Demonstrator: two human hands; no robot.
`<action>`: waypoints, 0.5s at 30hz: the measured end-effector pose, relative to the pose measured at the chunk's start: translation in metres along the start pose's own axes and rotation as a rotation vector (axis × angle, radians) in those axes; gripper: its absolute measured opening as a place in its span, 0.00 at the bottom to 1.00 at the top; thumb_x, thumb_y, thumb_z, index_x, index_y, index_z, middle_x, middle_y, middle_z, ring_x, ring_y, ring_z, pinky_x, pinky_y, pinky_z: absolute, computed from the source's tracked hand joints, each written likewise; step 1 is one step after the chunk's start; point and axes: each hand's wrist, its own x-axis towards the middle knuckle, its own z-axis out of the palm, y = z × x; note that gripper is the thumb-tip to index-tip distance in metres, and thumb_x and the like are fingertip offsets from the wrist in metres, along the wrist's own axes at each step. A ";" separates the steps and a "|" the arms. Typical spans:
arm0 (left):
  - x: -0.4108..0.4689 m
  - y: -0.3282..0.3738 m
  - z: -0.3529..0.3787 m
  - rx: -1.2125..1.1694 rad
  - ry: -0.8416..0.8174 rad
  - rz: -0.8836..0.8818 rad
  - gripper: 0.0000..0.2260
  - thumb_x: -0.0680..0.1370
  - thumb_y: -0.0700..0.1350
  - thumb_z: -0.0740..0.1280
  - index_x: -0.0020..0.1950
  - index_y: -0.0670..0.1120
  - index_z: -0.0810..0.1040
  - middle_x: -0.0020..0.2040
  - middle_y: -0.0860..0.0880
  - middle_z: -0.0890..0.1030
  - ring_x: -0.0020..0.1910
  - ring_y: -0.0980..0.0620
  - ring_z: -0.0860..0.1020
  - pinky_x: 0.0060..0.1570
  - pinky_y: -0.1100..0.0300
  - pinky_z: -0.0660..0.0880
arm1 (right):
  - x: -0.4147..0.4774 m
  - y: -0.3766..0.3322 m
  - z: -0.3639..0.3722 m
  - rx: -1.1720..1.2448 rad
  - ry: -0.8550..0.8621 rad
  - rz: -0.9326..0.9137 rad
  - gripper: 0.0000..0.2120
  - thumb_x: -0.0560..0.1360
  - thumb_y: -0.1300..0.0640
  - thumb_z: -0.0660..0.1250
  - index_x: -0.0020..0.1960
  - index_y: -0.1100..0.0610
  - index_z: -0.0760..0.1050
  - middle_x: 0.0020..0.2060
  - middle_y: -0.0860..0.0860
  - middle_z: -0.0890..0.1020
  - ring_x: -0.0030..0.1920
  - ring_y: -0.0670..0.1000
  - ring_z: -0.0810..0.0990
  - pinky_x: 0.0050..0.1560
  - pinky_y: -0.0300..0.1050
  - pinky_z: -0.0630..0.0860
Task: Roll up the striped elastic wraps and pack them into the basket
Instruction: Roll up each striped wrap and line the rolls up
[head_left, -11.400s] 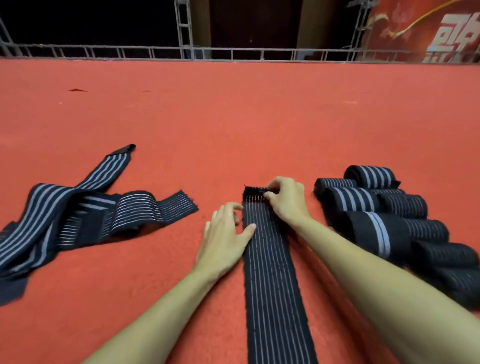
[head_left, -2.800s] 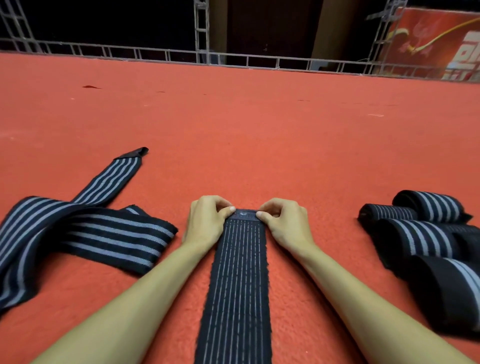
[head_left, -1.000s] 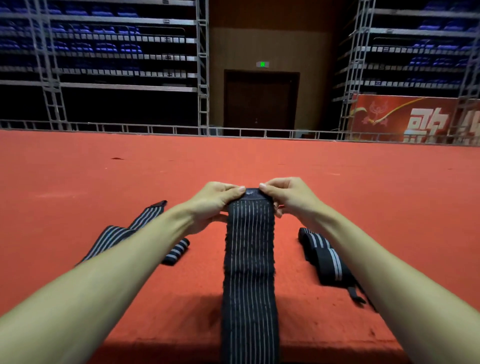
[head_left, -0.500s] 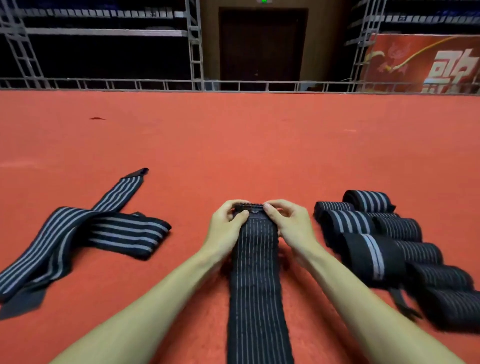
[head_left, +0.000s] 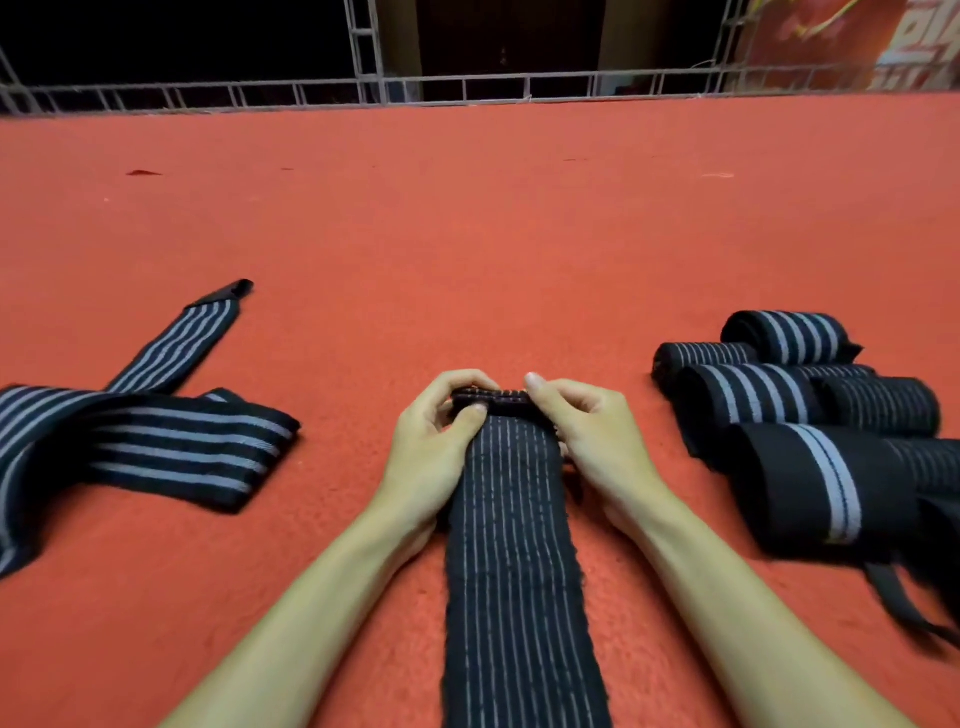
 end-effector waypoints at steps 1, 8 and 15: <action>0.000 0.000 0.000 -0.010 0.003 -0.016 0.12 0.77 0.33 0.62 0.47 0.50 0.79 0.43 0.54 0.81 0.42 0.58 0.76 0.44 0.64 0.72 | -0.001 -0.001 0.000 0.021 -0.006 0.004 0.13 0.77 0.51 0.68 0.42 0.61 0.82 0.32 0.53 0.78 0.32 0.50 0.73 0.28 0.40 0.67; -0.001 0.000 0.000 -0.063 -0.016 -0.071 0.06 0.77 0.40 0.65 0.50 0.49 0.79 0.45 0.53 0.81 0.45 0.57 0.77 0.48 0.62 0.73 | -0.004 -0.002 -0.003 0.045 0.017 -0.075 0.04 0.72 0.62 0.73 0.46 0.58 0.83 0.40 0.53 0.85 0.39 0.43 0.80 0.37 0.34 0.75; -0.005 0.002 0.001 -0.036 -0.081 -0.056 0.06 0.79 0.38 0.64 0.54 0.45 0.76 0.38 0.53 0.80 0.35 0.63 0.77 0.35 0.70 0.72 | -0.006 -0.003 -0.006 0.032 0.052 -0.137 0.07 0.70 0.66 0.74 0.45 0.56 0.83 0.36 0.46 0.84 0.37 0.40 0.78 0.40 0.31 0.73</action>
